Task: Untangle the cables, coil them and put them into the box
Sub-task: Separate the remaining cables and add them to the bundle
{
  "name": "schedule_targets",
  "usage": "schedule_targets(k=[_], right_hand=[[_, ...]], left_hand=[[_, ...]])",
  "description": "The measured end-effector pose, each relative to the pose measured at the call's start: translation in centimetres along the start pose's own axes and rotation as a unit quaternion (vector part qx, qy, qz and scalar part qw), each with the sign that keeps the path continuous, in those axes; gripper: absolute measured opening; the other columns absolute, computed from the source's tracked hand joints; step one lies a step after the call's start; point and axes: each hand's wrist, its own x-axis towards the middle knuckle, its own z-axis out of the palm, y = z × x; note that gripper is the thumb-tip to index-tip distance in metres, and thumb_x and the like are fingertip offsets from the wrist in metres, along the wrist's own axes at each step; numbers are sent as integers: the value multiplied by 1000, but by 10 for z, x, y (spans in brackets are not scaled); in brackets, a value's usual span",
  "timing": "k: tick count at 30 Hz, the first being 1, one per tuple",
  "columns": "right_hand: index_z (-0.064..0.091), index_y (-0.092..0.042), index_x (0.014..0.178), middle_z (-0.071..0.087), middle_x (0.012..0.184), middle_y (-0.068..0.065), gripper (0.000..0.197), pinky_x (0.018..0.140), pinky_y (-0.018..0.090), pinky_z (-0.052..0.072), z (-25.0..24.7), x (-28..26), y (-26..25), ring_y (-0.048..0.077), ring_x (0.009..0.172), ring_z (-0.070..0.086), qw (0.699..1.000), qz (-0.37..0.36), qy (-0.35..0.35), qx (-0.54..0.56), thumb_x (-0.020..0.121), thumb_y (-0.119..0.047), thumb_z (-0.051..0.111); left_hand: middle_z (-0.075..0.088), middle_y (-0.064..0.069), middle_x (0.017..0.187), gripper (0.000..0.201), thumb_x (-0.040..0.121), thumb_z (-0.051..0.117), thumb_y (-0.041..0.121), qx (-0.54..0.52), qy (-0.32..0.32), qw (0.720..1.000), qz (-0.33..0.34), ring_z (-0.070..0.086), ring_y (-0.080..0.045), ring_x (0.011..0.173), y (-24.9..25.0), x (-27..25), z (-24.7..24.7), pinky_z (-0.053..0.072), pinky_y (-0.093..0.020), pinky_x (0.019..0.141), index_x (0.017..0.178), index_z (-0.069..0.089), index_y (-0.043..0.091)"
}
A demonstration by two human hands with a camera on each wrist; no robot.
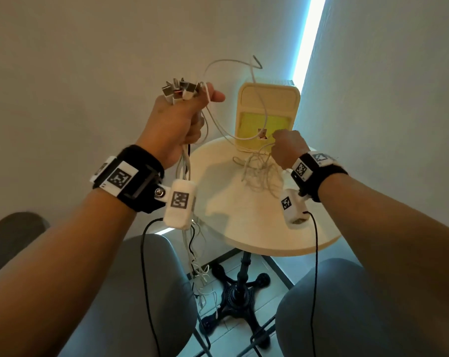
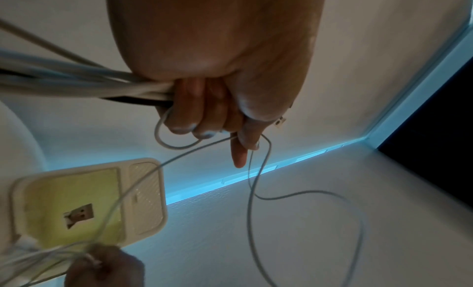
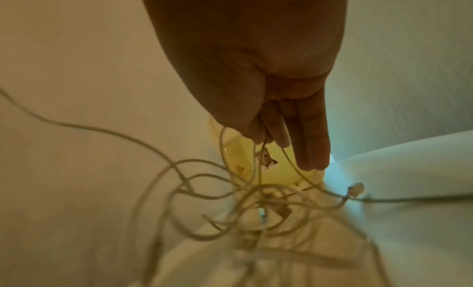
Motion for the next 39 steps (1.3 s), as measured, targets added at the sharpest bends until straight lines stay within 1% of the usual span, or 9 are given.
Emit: schedule_targets(k=[5,8,11,14,19,25,30,35,39], right_hand=[[57,-19,148,58,147,14,53,104,36,49,-23,-17,-6,33,130,59,995,-71,-64,15,97,-3,55],[69,-29,129,68,112,3,42,83,34,56,-23,-26,-14,22,96,69,984,-138,0,111,91,-12,72],[68,-32,128,68,85,-1,33,57,30,59,-10,-42,-31,12,61,64,958,-179,-152,167,96,-29,75],[77,-14,106,71,77,3,19,47,28,53,4,-43,-34,17,51,61,968,-165,-155,108,105,-26,61],[77,-7,96,72,78,10,22,49,32,55,-17,-50,-34,19,55,61,936,-164,-136,279,104,-17,60],[59,-23,125,61,112,5,40,54,38,59,-49,-62,-39,21,70,67,921,-193,-8,339,92,-6,72],[73,-18,121,77,99,4,19,68,41,66,-31,-83,-44,28,80,77,924,-250,-137,256,107,-18,61],[73,-12,107,72,70,10,24,62,42,62,-15,-95,-23,23,58,68,931,-167,-226,232,111,-19,51],[72,-19,124,78,83,2,28,76,39,66,8,-102,-27,23,77,76,904,-210,-368,60,102,-35,67]], left_hand=[[24,0,61,35,105,67,37,2,14,1000,-26,16,-16,52,-19,-2,6,13,-34,49,114,78,5],[24,2,58,36,106,66,36,-2,9,1000,-29,17,-15,50,-25,-2,12,14,-31,48,115,77,3],[25,2,60,34,107,65,35,-12,-6,1000,-20,18,-13,49,-19,-1,18,18,-28,45,117,76,4],[21,-2,64,34,107,64,36,-11,-20,1000,-3,16,-15,51,-8,-1,17,18,-29,45,118,77,6],[19,-2,65,35,107,64,37,20,-14,999,-29,15,-17,53,-9,-10,0,15,-30,49,115,77,6],[24,1,65,35,107,62,34,120,-136,972,-149,18,-17,55,-31,-39,-28,15,-30,48,113,77,3],[25,3,63,31,101,66,37,119,-166,953,-225,21,-12,52,-46,-58,-45,20,-23,44,107,82,10],[28,6,59,39,98,69,40,121,-58,967,-218,24,-9,47,-41,-52,-91,21,-21,41,100,75,1],[26,8,54,41,106,63,42,33,74,985,-155,22,-8,44,-35,-38,-101,21,-22,39,77,63,14]])
